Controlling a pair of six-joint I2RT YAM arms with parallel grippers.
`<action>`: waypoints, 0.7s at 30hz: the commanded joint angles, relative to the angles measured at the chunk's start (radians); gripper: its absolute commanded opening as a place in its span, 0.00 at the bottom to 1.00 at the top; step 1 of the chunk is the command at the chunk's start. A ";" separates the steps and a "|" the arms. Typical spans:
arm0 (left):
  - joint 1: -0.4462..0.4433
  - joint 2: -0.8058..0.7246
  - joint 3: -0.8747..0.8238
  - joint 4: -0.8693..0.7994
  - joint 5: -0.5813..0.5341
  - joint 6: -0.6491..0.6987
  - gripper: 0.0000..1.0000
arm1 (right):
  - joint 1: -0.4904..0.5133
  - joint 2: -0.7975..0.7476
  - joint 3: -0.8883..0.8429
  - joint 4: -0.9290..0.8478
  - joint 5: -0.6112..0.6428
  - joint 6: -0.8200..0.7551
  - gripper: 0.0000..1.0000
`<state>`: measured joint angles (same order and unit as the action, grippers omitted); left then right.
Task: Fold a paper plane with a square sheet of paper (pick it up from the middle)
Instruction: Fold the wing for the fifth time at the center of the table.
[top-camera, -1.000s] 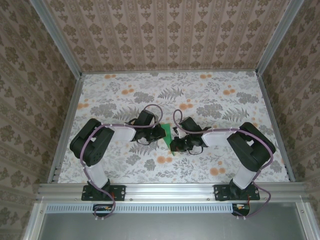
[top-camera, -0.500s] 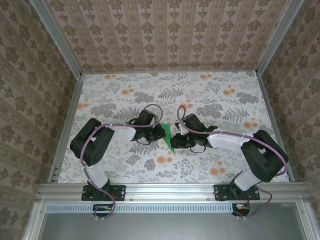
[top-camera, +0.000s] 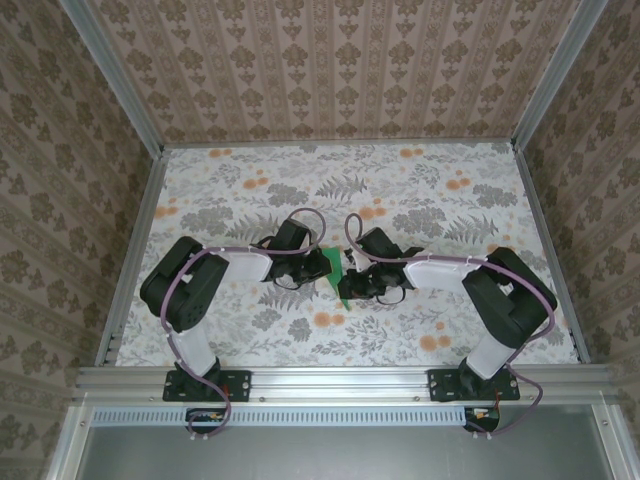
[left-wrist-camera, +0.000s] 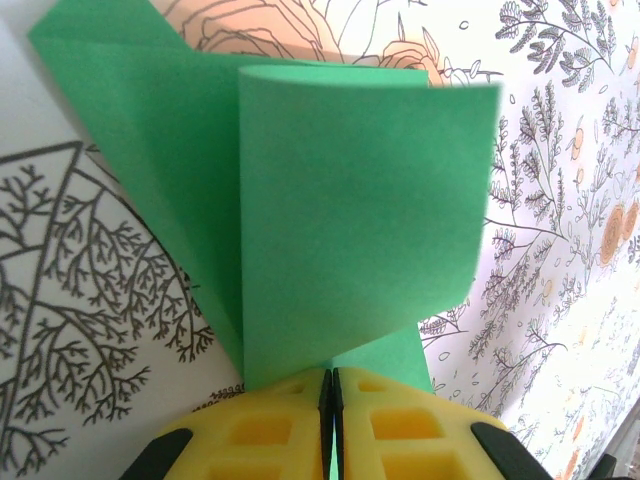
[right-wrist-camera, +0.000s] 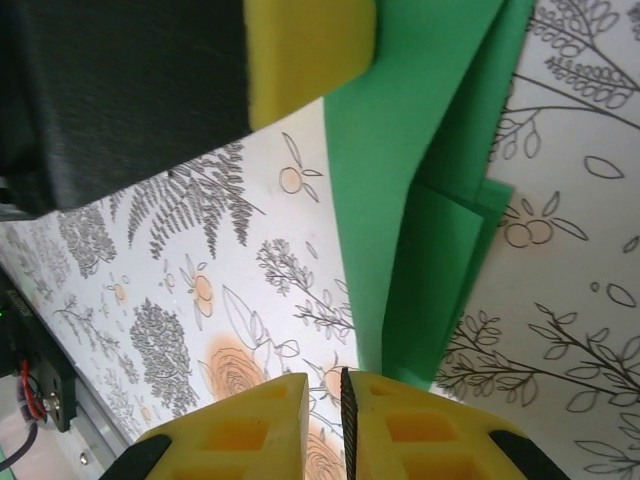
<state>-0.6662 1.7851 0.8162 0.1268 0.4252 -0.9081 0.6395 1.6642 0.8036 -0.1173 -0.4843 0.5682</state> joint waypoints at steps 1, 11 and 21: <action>0.008 0.046 0.002 -0.101 -0.055 0.002 0.14 | 0.006 0.030 0.015 -0.056 0.026 -0.018 0.18; 0.009 0.055 0.003 -0.104 -0.059 -0.005 0.14 | 0.006 0.057 -0.006 -0.027 -0.048 -0.013 0.18; 0.010 0.048 -0.011 -0.094 -0.059 -0.009 0.14 | 0.005 0.011 -0.035 0.024 -0.118 -0.004 0.18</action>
<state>-0.6662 1.7897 0.8257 0.1127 0.4240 -0.9085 0.6392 1.7035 0.7860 -0.0853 -0.5423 0.5686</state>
